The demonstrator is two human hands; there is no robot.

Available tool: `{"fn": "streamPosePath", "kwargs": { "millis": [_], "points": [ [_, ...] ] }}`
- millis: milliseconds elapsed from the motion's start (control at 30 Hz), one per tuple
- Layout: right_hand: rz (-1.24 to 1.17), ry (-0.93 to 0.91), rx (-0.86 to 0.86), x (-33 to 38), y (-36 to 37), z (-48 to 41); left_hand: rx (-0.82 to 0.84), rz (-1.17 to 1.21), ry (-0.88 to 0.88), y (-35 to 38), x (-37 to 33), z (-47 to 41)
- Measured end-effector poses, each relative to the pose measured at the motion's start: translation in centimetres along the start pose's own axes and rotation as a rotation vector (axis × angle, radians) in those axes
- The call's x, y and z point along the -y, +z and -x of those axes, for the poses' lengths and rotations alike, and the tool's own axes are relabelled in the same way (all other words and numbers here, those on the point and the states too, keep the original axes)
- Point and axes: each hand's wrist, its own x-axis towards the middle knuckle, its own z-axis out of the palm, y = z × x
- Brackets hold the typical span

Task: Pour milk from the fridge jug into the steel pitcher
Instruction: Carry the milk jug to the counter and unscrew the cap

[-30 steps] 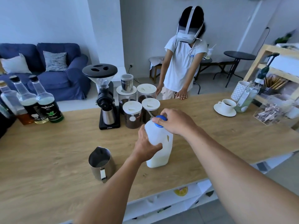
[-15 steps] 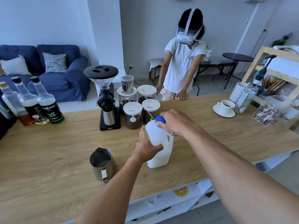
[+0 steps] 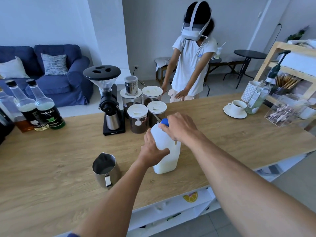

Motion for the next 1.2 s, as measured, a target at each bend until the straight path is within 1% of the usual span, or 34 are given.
{"fn": "streamPosePath", "kwargs": {
  "millis": [200,267,367,433,500,567,600,700,733,800,967,1133,1200],
  "points": [
    [-0.176,-0.179,0.136,-1.7,-0.7,0.0,0.01,0.033,0.035,-0.1,0.2,0.0],
    [-0.235,-0.214,0.198,-2.0,-1.2,0.0,0.014,0.052,0.049,-0.2,0.2,-0.1],
    [-0.194,-0.3,0.234,-1.3,-1.3,-0.2,0.042,0.055,0.034,-0.3,0.1,0.0],
    [-0.211,-0.278,0.242,-1.1,-0.9,-0.2,0.046,0.065,0.043,-0.4,0.1,0.1],
    [-0.343,-0.208,0.261,-1.3,-0.6,-0.3,0.047,0.074,0.038,-0.4,0.1,0.2],
    [-0.437,-0.146,0.232,-1.5,-0.7,-0.4,0.053,0.09,0.029,-0.3,0.1,0.2],
    [-0.419,-0.12,0.197,-1.6,-0.9,-0.5,0.054,0.1,0.028,-0.3,0.2,0.1],
    [-0.25,-0.053,0.102,-1.8,-1.2,-0.8,0.051,0.113,0.026,-0.2,0.3,0.2],
    [-0.22,-0.043,0.096,-1.8,-1.2,-0.9,0.046,0.119,0.023,-0.2,0.3,0.2],
    [-0.238,-0.041,0.11,-1.8,-1.0,-0.9,0.04,0.134,0.018,-0.2,0.3,0.2],
    [-0.397,-0.019,0.102,-2.3,-0.4,-0.5,0.038,0.119,0.002,-0.2,0.4,0.2],
    [-0.646,0.003,0.158,-3.8,1.8,0.0,0.028,0.123,0.026,-0.1,0.3,0.3],
    [-0.671,0.029,0.155,-4.5,3.1,0.4,0.023,0.126,0.031,-0.2,0.4,0.3]
  ]
}}
